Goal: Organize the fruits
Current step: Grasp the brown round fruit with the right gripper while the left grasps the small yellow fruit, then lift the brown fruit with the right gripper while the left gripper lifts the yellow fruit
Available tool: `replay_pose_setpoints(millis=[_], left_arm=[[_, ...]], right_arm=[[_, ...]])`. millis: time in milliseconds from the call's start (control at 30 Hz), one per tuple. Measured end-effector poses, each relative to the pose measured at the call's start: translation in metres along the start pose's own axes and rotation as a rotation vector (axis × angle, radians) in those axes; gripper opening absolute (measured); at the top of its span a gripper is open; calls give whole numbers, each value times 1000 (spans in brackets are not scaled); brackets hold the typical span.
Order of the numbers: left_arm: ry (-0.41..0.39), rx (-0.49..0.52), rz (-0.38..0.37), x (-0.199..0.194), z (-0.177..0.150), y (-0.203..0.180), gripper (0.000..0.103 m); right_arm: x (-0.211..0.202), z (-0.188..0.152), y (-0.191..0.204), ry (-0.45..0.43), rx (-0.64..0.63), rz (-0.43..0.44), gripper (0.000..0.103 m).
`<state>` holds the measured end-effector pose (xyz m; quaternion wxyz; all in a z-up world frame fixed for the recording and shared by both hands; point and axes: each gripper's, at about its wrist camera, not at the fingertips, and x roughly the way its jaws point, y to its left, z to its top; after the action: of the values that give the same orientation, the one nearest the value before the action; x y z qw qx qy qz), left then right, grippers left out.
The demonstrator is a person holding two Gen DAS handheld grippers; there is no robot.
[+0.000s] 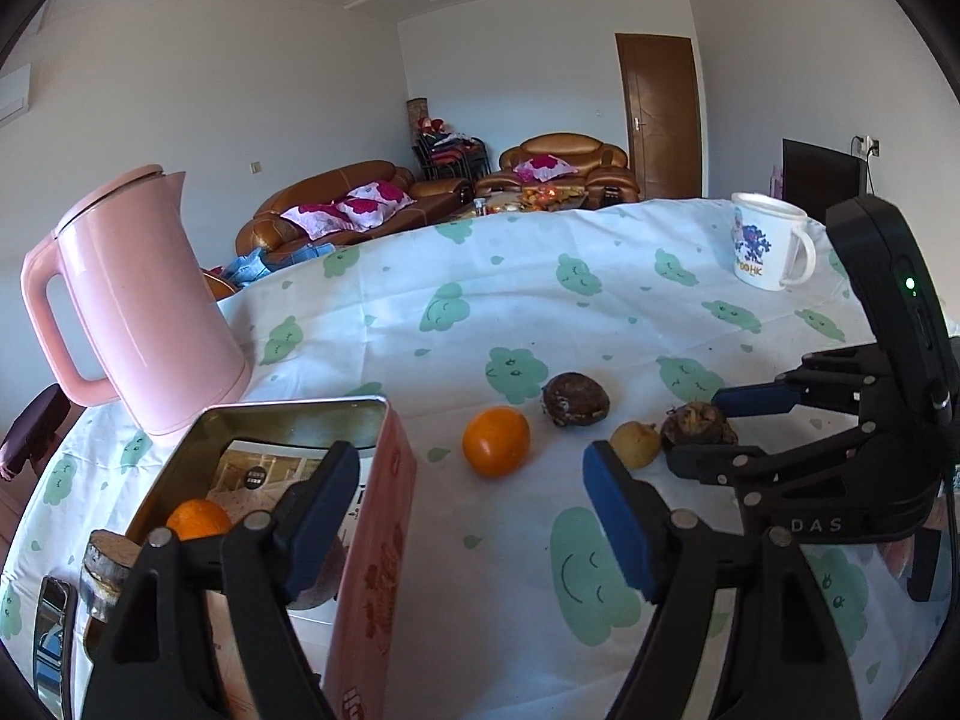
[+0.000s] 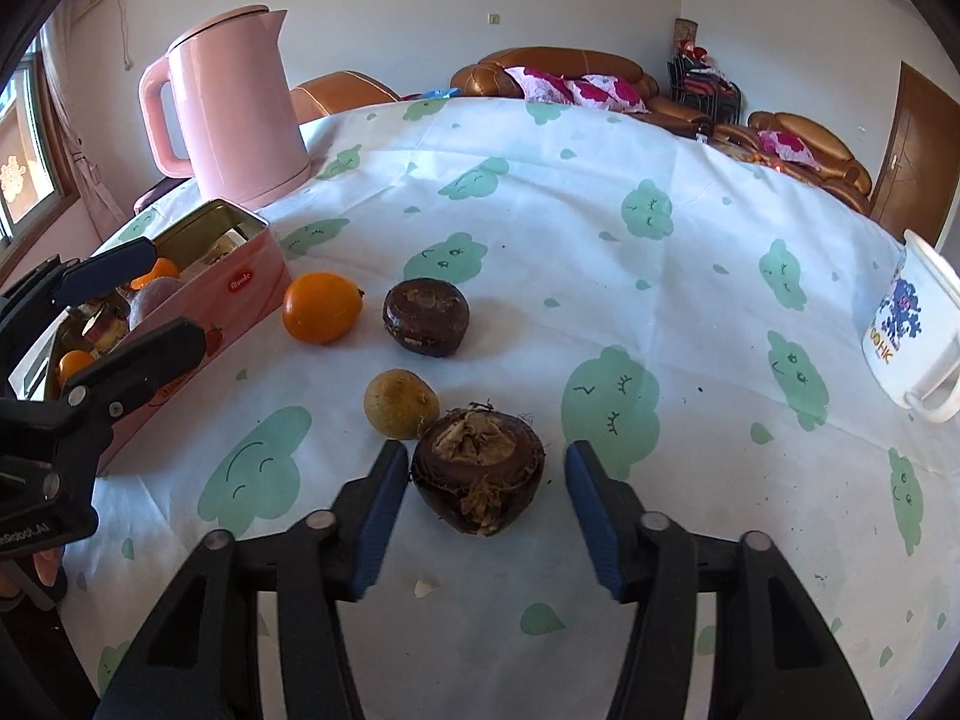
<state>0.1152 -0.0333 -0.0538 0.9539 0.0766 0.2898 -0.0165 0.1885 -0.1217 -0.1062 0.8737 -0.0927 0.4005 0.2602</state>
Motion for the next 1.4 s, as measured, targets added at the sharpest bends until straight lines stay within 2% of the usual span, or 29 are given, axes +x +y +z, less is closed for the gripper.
replay_pose_setpoints(millis=[100,200,367,533,633,733,833,900,1033,1400], left_arm=[[8,12,-18,4,1,-6,79],[20,20,-30,7,4,-12,79],[51,33,-69,17,8,-25,79],[98,45,-100,33,9,-40,79],[114,47,-120,39,12,-48,78],[139,51,-151,46,14,-54,73],[188,50,-179,59,16,-58,58],[221,51,-185,66,15,-60,52],[268,47,-221,75,13,-61,31],[184,43,-206,59,16,-57,31]], right_arm=[[-4,-1,0,-15,4,0,47],[-16,-3,-2,-73,17,-31,47],[-29,-5,-21,-133,113,-79,46],[-33,-5,-26,-153,119,-145,46],[-35,-5,-32,-158,136,-139,47],[-36,-7,-36,-165,150,-138,47],[-36,-7,-38,-168,160,-134,47],[-36,-7,-38,-166,160,-132,47],[-36,-7,-38,-166,155,-132,47],[-44,-10,-32,-216,125,-128,47]])
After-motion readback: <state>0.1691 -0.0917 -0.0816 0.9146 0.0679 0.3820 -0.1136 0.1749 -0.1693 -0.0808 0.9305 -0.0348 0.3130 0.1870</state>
